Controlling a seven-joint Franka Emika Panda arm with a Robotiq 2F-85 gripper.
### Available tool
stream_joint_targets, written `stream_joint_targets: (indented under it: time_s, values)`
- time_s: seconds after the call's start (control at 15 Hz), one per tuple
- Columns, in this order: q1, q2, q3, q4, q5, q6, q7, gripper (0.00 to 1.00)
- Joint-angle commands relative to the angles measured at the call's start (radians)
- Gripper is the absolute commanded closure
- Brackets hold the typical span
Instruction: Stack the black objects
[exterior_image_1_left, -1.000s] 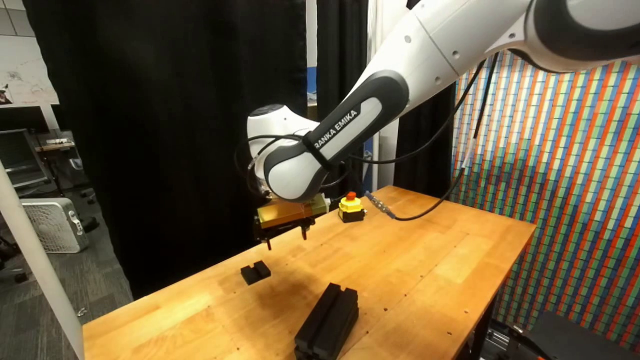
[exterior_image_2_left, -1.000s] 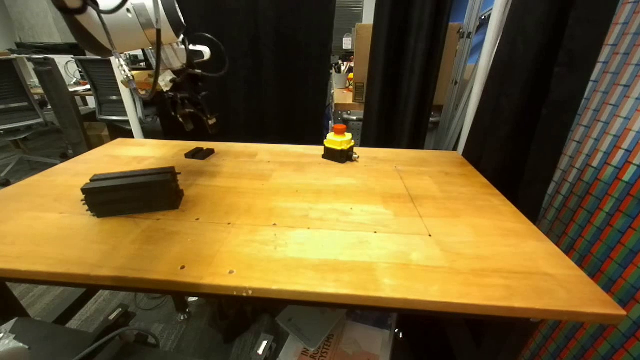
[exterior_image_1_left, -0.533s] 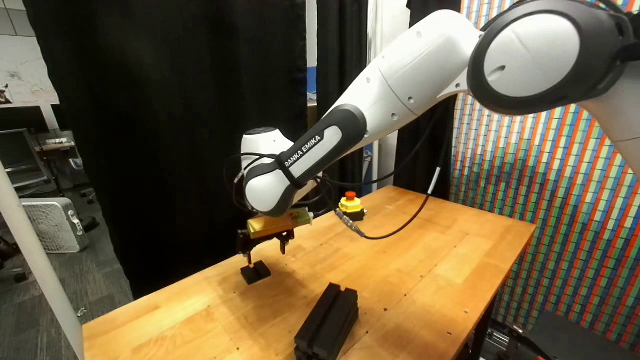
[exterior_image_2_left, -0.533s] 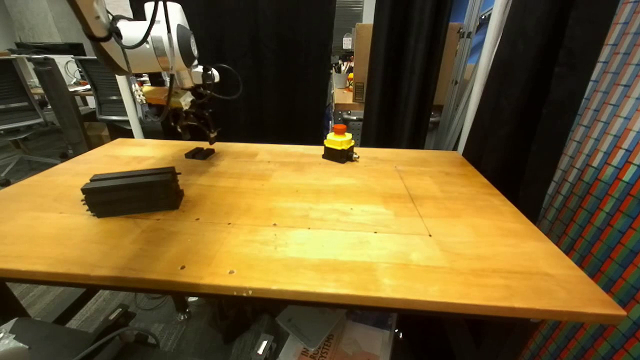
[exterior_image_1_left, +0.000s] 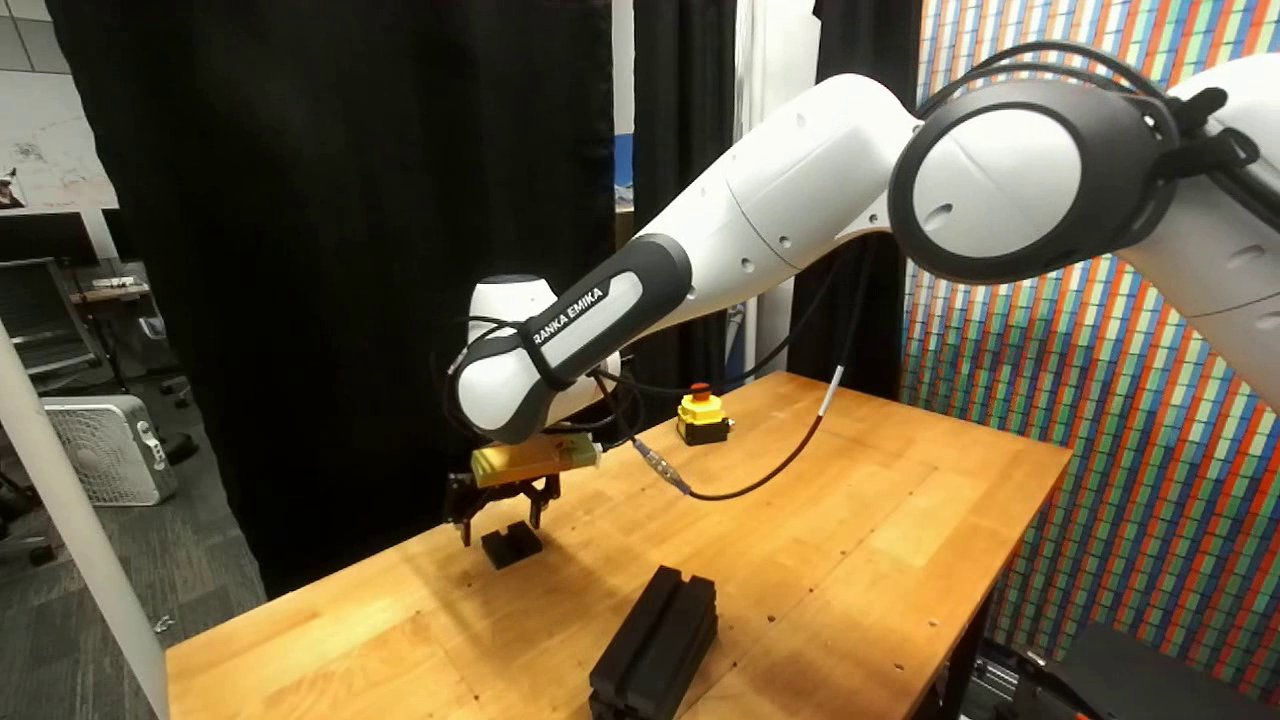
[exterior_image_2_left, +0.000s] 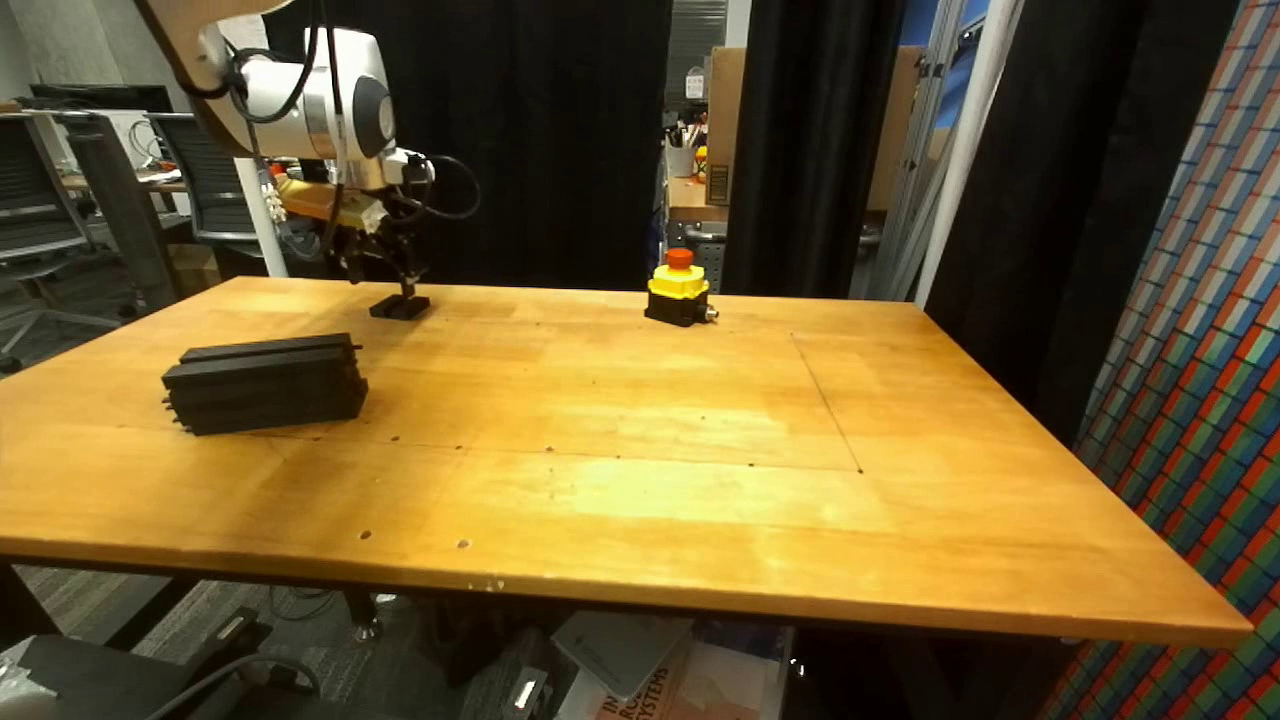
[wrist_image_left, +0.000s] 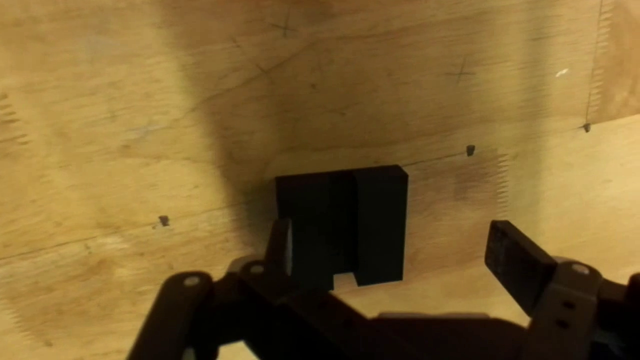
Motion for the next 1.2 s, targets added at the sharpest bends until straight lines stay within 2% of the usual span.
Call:
stream_joint_targets:
  time_s: [0.0,0.47,1.0,1.07,1.13]
  values:
    - [0.025,0.050,-0.029,0.084,0.035,-0.033,-0.032,0.00]
    - [0.052,0.091,-0.077,0.142,0.011,-0.090,-0.022,0.00]
    - [0.046,0.130,-0.080,0.188,0.018,-0.130,-0.039,0.00]
    - [0.047,0.135,-0.081,0.192,0.017,-0.129,-0.041,0.08]
    - [0.049,0.138,-0.084,0.196,0.013,-0.133,-0.042,0.25]
